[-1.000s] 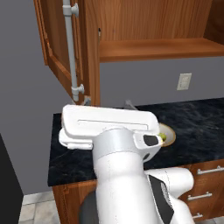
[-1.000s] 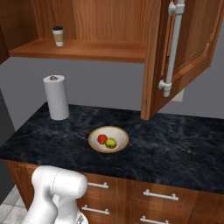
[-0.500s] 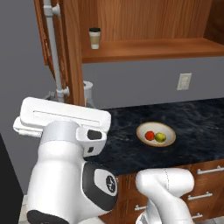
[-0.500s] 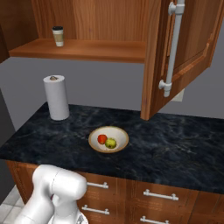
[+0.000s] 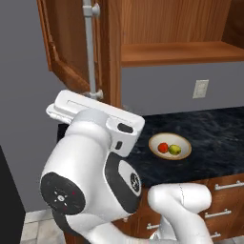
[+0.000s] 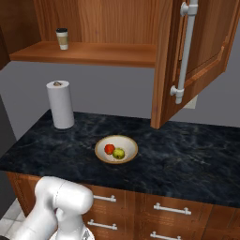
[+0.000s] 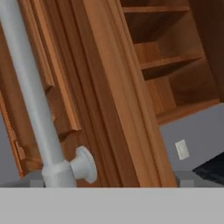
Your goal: Open the cabinet. Pick the apple and pear from the cabinet and place them into the bowl. Then close the cabinet.
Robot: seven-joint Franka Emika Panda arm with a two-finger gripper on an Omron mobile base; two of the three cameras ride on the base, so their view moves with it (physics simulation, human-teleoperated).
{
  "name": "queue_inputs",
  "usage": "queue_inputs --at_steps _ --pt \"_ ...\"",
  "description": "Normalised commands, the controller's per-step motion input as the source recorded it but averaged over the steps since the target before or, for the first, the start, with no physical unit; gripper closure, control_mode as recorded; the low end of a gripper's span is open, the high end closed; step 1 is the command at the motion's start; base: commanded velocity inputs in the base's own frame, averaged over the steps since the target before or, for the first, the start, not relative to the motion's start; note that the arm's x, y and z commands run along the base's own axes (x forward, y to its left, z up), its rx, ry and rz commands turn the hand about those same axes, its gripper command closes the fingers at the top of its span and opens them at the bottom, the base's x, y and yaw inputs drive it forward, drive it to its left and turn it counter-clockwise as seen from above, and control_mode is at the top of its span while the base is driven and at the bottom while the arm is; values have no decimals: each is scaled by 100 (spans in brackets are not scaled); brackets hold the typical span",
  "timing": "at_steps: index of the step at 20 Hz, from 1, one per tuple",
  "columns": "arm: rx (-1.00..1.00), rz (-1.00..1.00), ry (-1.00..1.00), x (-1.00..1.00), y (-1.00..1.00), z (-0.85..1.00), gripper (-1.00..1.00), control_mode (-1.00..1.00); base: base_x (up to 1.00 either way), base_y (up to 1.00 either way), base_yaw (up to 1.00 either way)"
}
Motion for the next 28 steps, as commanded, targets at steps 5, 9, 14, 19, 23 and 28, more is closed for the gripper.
queue_inputs --at_steps 5,9,14,19,23,28 --pt "22 -10 19 92 -100 -65 -100 -100 0 0 0" --pt "18 0 13 100 -100 -72 -100 -100 0 0 0" --pt "4 -6 14 100 -90 -71 -100 -100 0 0 0" --pt "-1 -32 8 100 -29 -44 -100 -100 0 0 0" --pt "-5 -64 4 100 1 -16 -100 -100 0 0 0" --pt "2 -33 40 100 0 0 -100 -100 0 0 0"
